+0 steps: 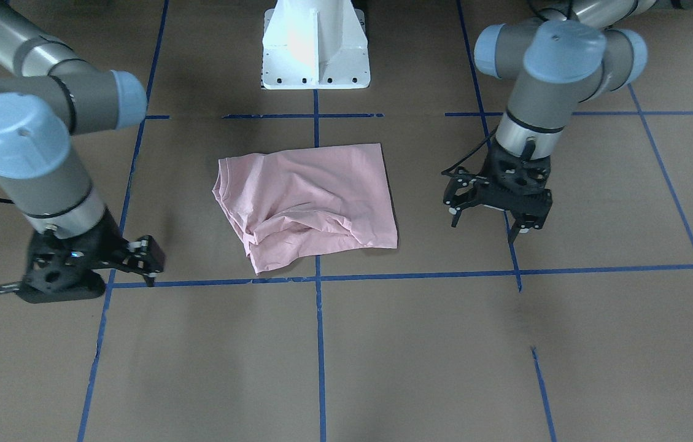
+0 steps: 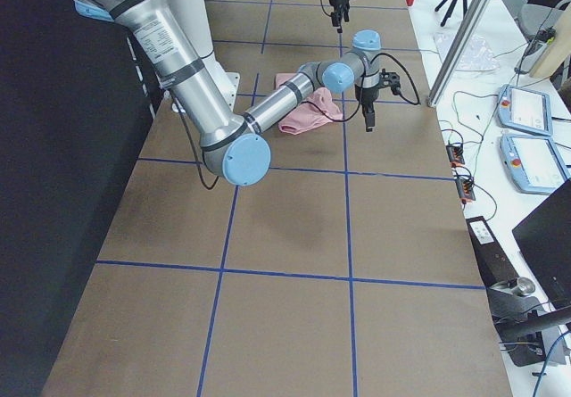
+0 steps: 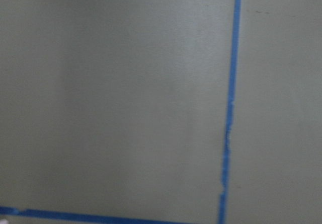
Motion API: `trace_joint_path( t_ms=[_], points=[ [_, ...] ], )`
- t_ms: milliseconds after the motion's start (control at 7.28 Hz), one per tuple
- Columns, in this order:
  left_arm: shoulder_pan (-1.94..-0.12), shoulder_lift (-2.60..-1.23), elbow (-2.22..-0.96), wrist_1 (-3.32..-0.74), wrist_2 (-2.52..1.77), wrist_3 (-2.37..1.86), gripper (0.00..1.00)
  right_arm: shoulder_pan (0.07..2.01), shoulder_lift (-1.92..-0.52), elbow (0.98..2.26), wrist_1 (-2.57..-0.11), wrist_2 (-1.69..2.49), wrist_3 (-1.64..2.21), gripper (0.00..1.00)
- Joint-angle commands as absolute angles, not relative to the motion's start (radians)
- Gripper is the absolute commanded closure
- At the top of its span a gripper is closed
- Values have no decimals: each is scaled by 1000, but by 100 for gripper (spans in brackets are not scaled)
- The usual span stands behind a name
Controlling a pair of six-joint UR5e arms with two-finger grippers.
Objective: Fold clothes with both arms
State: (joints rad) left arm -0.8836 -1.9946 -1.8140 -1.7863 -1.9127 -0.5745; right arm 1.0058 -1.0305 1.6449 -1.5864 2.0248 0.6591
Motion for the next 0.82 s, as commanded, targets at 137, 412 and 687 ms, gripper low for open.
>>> trace_joint_path(
  t_ms=[137, 412, 687],
  points=[
    [-1166, -1821, -1849, -1784, -2044, -112, 0, 1301, -1292, 1737, -1655, 2175, 95, 0],
    [-1346, -1706, -1835, -1786, -2115, 76, 0, 1454, -1450, 1732, -1652, 2239, -72, 0],
    [-1448, -1614, -1818, -1815, -2183, 77, 0, 1505, -1650, 1720, -1539, 2238, -66, 0]
  ],
)
